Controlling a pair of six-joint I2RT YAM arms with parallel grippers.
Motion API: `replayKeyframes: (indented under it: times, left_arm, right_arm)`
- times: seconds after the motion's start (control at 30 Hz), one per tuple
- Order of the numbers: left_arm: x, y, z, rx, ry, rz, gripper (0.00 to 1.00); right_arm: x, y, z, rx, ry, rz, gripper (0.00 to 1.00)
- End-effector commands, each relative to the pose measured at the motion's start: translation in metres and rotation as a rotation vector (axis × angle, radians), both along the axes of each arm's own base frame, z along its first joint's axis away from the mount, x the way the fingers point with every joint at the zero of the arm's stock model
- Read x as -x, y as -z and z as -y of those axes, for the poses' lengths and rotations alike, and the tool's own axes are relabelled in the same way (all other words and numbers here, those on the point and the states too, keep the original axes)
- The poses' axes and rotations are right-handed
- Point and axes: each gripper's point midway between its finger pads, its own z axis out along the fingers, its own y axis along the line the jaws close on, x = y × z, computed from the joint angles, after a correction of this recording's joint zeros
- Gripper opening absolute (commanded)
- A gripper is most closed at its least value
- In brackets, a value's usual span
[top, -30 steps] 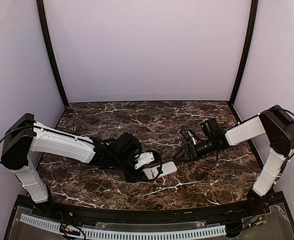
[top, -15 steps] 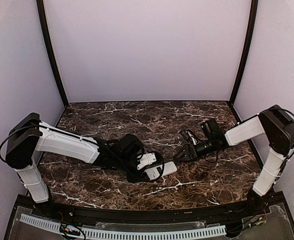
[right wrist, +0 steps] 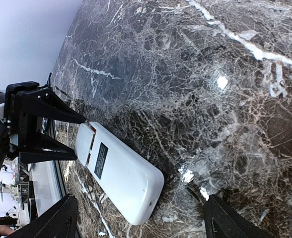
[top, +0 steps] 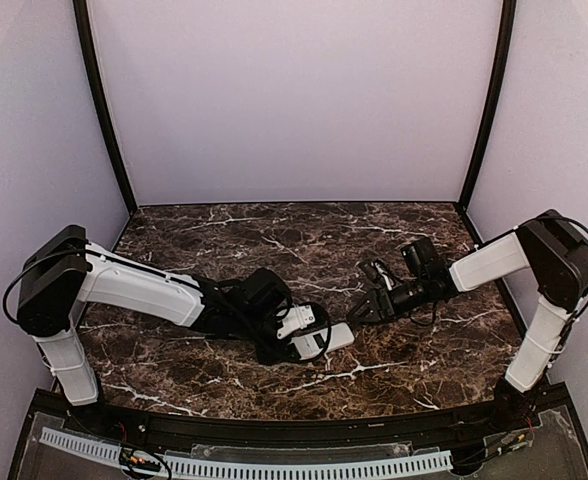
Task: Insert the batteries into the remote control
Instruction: Load the battery into the remote control without the battery cover.
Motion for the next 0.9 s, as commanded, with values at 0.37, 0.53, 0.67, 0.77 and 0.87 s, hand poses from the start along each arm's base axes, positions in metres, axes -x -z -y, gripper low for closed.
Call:
replayKeyframes:
  times: [0.37,0.53,0.67,0.77,0.87]
  left_arm:
    - [-0.011,-0.002,-0.001,-0.009,-0.067,0.006,0.4]
    - [-0.011,-0.002,-0.003,-0.01,-0.084,-0.002,0.4]
    - [-0.011,-0.002,-0.004,-0.006,-0.105,-0.009,0.4]
    - [-0.012,-0.003,-0.003,0.001,-0.114,-0.013,0.4]
    - [-0.012,-0.003,-0.003,0.006,-0.122,-0.015,0.4]
  right_arm:
    - [0.001,-0.016,0.004,-0.009,0.013,0.029,0.65]
    - [-0.001,-0.035,0.0,-0.051,0.013,0.048,0.49]
    - [0.0,-0.054,-0.005,-0.116,0.007,0.053,0.47]
    - [0.004,-0.06,-0.008,-0.156,-0.01,0.041,0.45]
    - [0.009,-0.064,-0.013,-0.188,-0.041,0.02,0.39]
